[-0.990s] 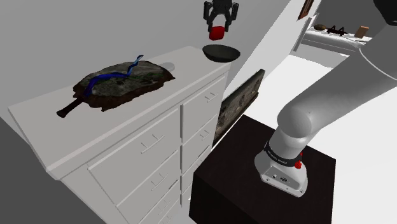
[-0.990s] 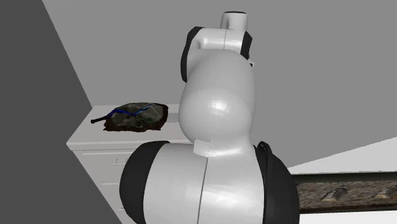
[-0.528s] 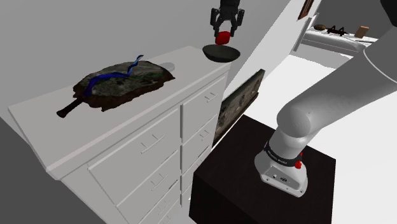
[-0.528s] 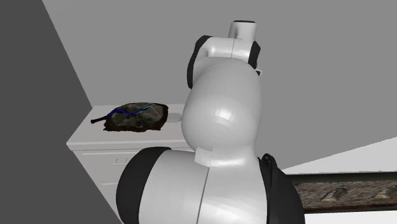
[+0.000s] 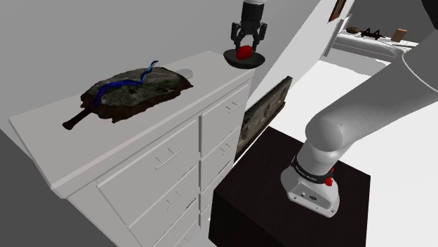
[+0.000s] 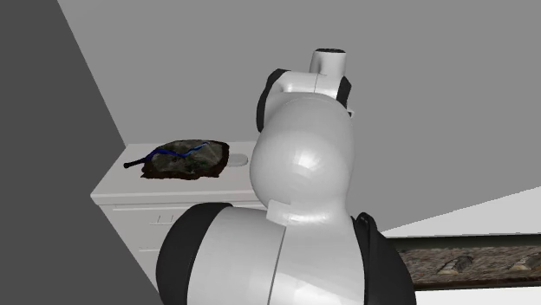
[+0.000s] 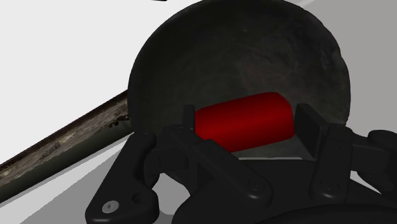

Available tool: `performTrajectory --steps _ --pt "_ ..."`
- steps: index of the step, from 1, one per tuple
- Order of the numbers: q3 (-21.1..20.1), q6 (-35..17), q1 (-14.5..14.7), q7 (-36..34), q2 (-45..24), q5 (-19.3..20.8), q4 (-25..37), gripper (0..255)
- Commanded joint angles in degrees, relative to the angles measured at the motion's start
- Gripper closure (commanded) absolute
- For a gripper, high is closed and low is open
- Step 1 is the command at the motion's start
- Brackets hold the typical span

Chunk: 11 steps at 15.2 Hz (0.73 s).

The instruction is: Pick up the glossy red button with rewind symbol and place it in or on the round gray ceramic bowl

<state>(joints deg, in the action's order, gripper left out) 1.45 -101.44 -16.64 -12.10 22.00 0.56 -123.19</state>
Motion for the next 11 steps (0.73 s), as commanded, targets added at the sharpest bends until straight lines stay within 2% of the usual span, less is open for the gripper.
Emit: performTrajectory --steps 1,7,8,11 --pt "0.0 -0.6 0.0 0.0 0.0 0.0 -0.5 255" --pt "0.0 -0.6 0.0 0.0 0.0 0.0 -0.5 255" --pt "0.0 -0.6 0.0 0.0 0.0 0.0 -0.5 0" --pt "0.0 -0.6 0.0 0.0 0.0 0.0 -0.5 0"
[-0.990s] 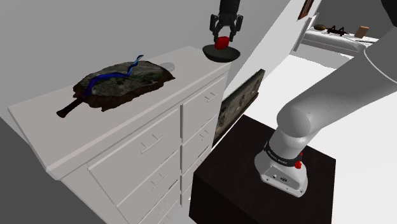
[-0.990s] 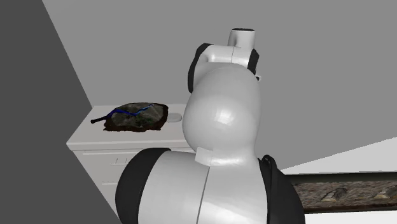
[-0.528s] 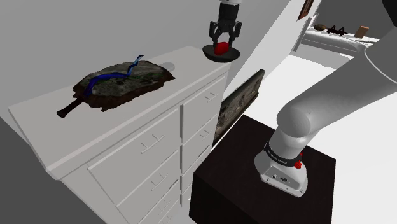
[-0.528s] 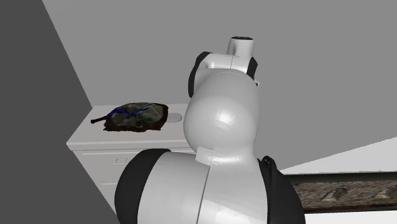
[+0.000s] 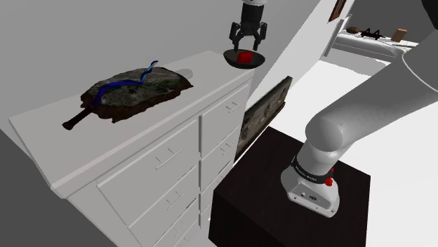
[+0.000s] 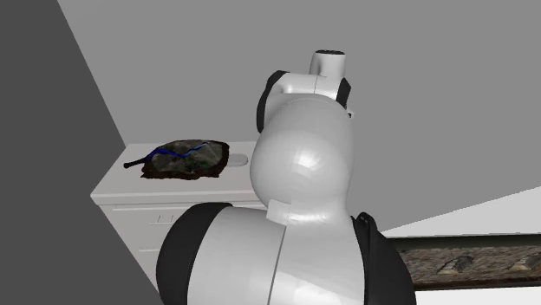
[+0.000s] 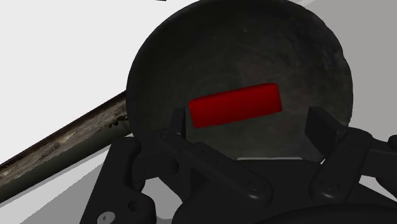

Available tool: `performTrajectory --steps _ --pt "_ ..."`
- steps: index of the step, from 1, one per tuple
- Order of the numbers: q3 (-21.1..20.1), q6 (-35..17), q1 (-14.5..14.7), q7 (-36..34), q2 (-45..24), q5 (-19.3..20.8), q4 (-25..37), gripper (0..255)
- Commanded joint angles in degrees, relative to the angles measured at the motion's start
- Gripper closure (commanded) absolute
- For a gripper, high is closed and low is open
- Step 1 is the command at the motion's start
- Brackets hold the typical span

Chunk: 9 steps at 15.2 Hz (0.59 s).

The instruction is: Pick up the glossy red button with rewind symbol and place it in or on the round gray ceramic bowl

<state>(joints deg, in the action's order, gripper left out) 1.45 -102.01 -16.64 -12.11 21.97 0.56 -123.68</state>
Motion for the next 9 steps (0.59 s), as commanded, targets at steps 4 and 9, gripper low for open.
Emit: performTrajectory --steps 4,9 --pt "0.0 3.8 0.0 0.0 -0.2 0.0 4.0 0" --pt "0.0 7.3 0.0 0.0 -0.6 0.0 7.8 0"
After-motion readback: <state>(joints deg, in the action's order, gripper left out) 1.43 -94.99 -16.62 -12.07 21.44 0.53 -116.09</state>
